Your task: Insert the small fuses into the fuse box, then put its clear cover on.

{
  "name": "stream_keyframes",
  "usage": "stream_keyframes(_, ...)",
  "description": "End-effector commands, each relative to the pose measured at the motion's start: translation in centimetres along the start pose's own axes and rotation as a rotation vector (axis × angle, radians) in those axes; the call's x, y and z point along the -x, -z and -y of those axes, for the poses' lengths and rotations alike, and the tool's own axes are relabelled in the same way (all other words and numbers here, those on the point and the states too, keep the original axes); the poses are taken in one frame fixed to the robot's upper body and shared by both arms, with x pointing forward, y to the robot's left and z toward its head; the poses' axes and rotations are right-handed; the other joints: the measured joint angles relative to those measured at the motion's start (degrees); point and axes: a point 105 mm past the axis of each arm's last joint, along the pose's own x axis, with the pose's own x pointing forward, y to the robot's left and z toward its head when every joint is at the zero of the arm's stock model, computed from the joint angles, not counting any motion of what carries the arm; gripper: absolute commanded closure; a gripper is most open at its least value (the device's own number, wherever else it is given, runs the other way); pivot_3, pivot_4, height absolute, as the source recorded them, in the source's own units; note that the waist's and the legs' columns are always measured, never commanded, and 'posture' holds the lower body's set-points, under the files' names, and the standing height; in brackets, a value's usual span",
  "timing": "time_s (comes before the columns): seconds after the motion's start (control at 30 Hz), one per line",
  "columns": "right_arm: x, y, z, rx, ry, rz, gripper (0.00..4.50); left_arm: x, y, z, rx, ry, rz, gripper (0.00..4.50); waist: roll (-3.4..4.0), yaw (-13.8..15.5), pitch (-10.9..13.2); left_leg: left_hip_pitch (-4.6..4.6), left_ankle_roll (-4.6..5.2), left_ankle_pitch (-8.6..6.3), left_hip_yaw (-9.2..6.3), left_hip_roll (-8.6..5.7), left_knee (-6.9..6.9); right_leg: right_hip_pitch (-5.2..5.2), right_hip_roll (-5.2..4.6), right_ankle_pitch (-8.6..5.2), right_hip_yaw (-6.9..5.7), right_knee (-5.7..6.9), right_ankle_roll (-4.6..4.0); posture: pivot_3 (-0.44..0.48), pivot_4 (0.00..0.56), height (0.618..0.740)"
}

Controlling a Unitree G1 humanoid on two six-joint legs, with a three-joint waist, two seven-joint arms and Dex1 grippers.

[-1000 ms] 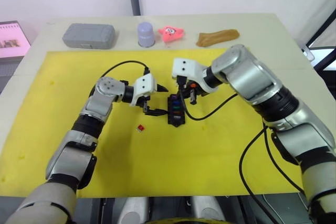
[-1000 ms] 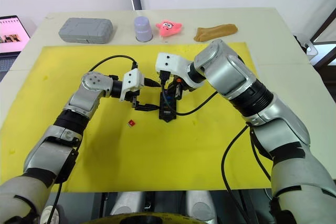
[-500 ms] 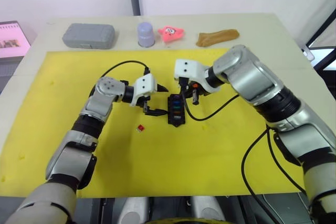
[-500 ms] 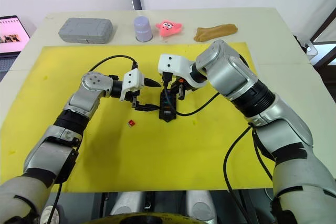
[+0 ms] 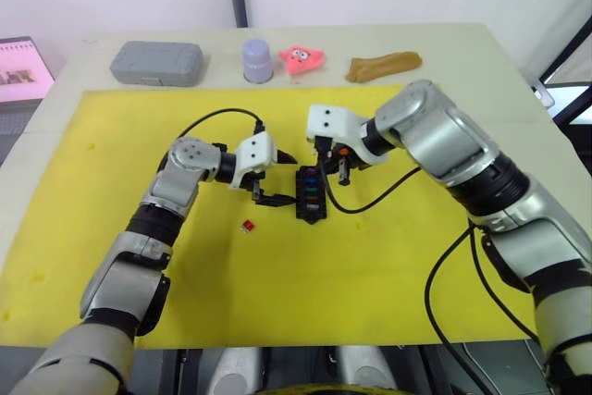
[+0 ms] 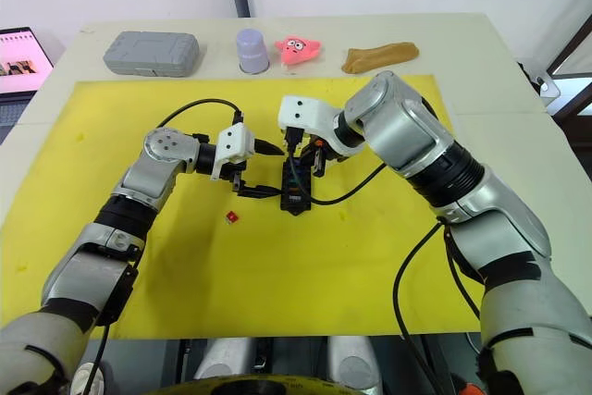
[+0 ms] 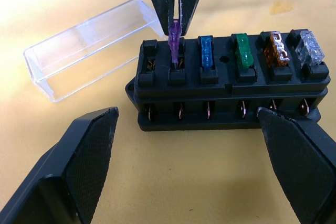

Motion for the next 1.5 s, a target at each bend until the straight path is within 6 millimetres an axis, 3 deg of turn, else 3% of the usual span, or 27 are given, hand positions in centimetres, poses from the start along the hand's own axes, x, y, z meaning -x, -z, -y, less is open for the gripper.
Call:
stream_keyframes(0.03, 0.6, -1.0, 0.0, 0.031, 0.015, 0.031, 4.50, 0.3, -0.7, -0.3, -0.027, -0.010, 0.009, 0.07, 0.00, 0.00, 0.00, 0.00, 0.00, 0.00, 0.00, 0.00, 0.00, 0.00, 0.00, 0.00, 0.00, 0.00, 0.00, 0.000, 0.150, 0.740)
stream_keyframes(1.2, -1.9, 2.0, 0.2, 0.055, 0.020, -0.114, 4.50, 0.2, -0.6, -0.3, -0.025, -0.014, 0.006, 0.07, 0.00, 0.01, -0.08, 0.06, -0.01, 0.01, 0.00, -0.02, 0.05, 0.05, -0.01, 0.00, 0.00, 0.10, 0.00, 0.000, 0.150, 0.740)
stream_keyframes(1.5, -1.7, 1.2, 0.2, 0.075, 0.022, -0.091, 4.50, 0.1, -0.7, -0.2, -0.027, -0.012, 0.010, 0.07, -0.01, 0.03, -0.10, 0.17, -0.01, 0.01, -0.01, -0.02, 0.05, 0.14, 0.00, 0.00, 0.00, 0.12, 0.00, 0.000, 0.150, 0.740)
